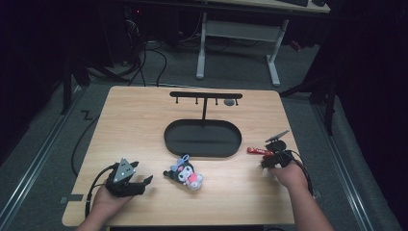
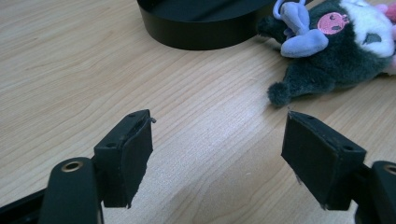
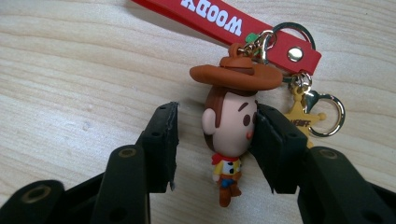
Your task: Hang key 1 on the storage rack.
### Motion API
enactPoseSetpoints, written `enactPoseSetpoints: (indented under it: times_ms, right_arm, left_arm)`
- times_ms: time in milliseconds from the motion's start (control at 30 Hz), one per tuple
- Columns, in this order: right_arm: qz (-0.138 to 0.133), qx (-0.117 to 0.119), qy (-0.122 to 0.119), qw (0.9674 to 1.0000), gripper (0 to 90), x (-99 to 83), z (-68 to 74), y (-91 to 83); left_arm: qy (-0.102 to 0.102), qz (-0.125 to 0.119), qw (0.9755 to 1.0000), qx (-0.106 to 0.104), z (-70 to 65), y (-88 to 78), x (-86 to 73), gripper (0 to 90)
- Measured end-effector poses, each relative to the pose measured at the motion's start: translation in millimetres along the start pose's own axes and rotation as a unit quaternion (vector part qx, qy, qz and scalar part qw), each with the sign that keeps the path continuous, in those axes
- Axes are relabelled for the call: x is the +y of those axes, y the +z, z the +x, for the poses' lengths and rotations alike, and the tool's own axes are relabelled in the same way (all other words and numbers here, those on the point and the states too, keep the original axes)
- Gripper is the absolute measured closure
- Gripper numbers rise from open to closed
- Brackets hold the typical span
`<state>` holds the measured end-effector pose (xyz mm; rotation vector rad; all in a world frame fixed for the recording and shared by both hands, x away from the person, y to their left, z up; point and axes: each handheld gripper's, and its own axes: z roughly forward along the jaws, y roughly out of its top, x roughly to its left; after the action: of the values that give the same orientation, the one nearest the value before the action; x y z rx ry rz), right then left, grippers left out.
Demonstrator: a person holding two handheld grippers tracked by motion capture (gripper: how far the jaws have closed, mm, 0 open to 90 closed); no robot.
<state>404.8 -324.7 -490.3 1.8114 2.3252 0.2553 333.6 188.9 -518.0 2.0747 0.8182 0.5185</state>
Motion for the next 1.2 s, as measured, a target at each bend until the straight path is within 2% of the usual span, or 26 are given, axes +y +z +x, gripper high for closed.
enactPoseSetpoints:
  times_ms: [133, 300, 400, 567, 767, 900, 1200]
  right_arm:
    - [-0.006, 0.011, 0.003, 0.9999, 54.2, 0.6, -1.7, 1.7]
    - [-0.004, 0.01, 0.006, 0.9999, 60.5, 1.0, -2.7, 1.1]
    - [0.0, 0.011, 0.001, 0.9999, 65.0, 2.0, -0.9, 0.7]
    - [0.012, 0.004, -0.004, 0.9999, 66.2, 5.2, 1.5, 0.3]
    - [0.026, -0.008, -0.027, 0.9993, 66.7, 8.1, 5.6, -0.8]
    - [0.026, -0.002, -0.029, 0.9992, 66.7, 7.7, 8.2, -7.3]
    - [0.015, 0.037, -0.036, 0.9985, 66.7, 1.9, 15.4, -29.5]
  left_arm:
    - [0.0, 0.002, 1.0, -0.003, -0.1, 1.3, -0.3, 24.8]
    - [0.005, 0.003, 1.0, -0.005, -1.0, 0.6, -0.1, 24.6]
    - [0.005, 0.006, 1.0, -0.004, -0.8, 0.8, -0.2, 24.6]
    - [0.001, 0.001, 1.0, -0.003, -0.6, -0.3, 0.2, 24.8]
    - [-0.002, 0.001, 1.0, -0.003, -0.3, -0.6, -0.1, 25.0]
    - [0.0, 0.002, 1.0, -0.002, -1.1, 0.0, -0.3, 25.1]
    - [-0.002, -0.005, 1.0, -0.005, -0.5, -2.6, 0.4, 25.0]
